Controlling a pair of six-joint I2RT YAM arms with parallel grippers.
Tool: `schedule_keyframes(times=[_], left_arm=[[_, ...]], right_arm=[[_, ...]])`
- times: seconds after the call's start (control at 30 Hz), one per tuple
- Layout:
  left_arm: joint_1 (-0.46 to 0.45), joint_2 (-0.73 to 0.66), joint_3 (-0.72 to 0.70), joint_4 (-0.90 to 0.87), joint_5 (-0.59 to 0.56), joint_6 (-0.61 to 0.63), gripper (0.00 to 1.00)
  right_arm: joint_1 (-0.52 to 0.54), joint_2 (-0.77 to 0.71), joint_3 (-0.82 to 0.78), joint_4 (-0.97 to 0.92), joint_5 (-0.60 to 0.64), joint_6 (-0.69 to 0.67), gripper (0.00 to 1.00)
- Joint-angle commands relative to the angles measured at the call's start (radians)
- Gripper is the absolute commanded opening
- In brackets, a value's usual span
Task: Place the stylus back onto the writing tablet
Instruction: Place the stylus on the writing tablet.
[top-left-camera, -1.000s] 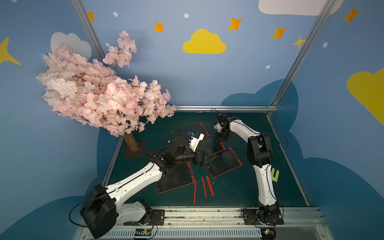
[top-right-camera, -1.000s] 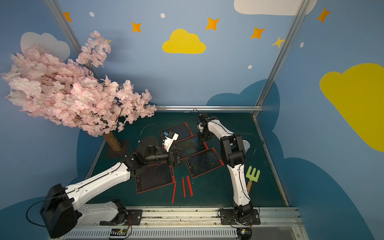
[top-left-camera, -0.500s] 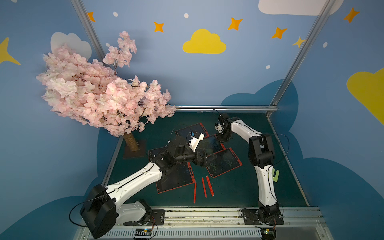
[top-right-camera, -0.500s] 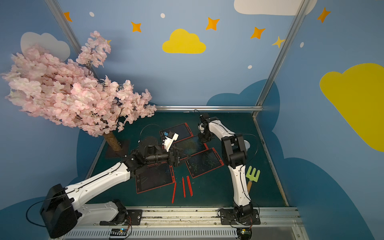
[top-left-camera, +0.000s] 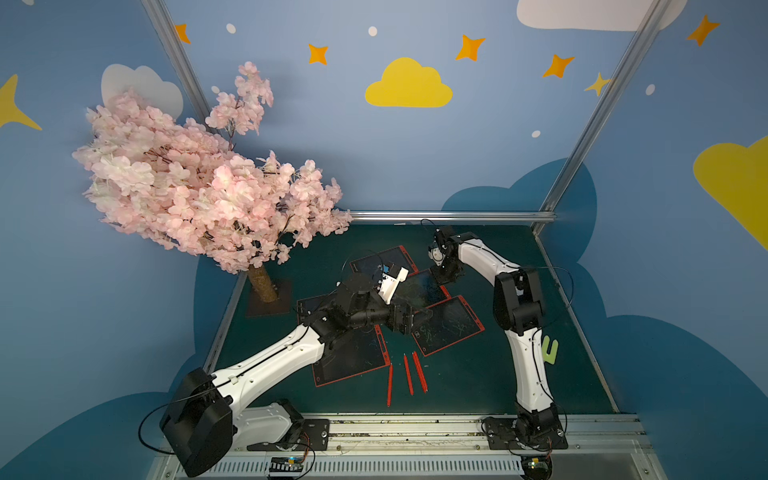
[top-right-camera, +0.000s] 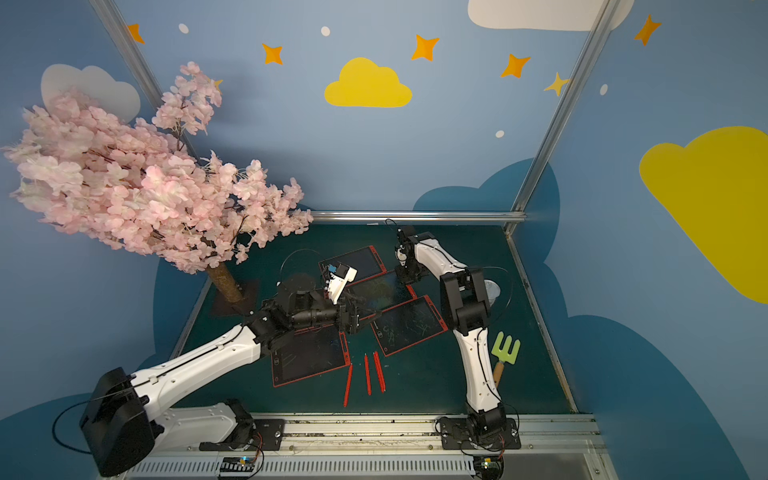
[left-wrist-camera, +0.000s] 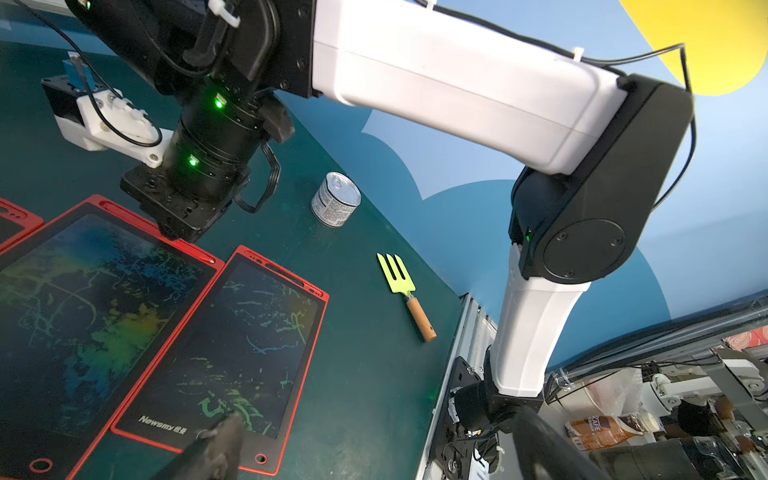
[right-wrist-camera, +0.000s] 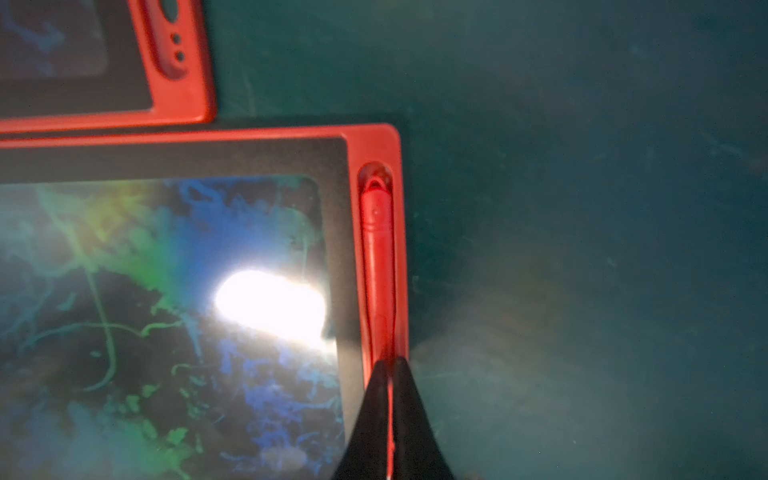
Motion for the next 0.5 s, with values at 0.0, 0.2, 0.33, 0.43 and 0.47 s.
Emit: schedule_keyframes(times=[0.0,0.2,0.33,0.43,0.47], left_arm=[[-0.004,-0.013,-0.011,0.027,0.003,0.013,1.0],[-0.004,-0.013,-0.016,0.032,0.001,0.011,1.0],[-0.003,-0.015,-0.016,0.025,-0.005,0.012,1.0],[-0.004,-0.019,-0.017,0.02,-0.008,0.011,1.0],[-0.003,-0.018,-0.017,0.018,-0.009,0.014,1.0]], right_arm=[[0.008,0.041,0.027,-0.051,0.012,-0.007,0.08],[0.021,0.068,0.061,-0.071,0.035,-0.007,0.08],[0.023,0.089,0.088,-0.088,0.051,0.008,0.08],[0.015,0.085,0.096,-0.087,0.026,0.031,0.08],[0.013,0.079,0.096,-0.084,0.016,0.039,0.09]])
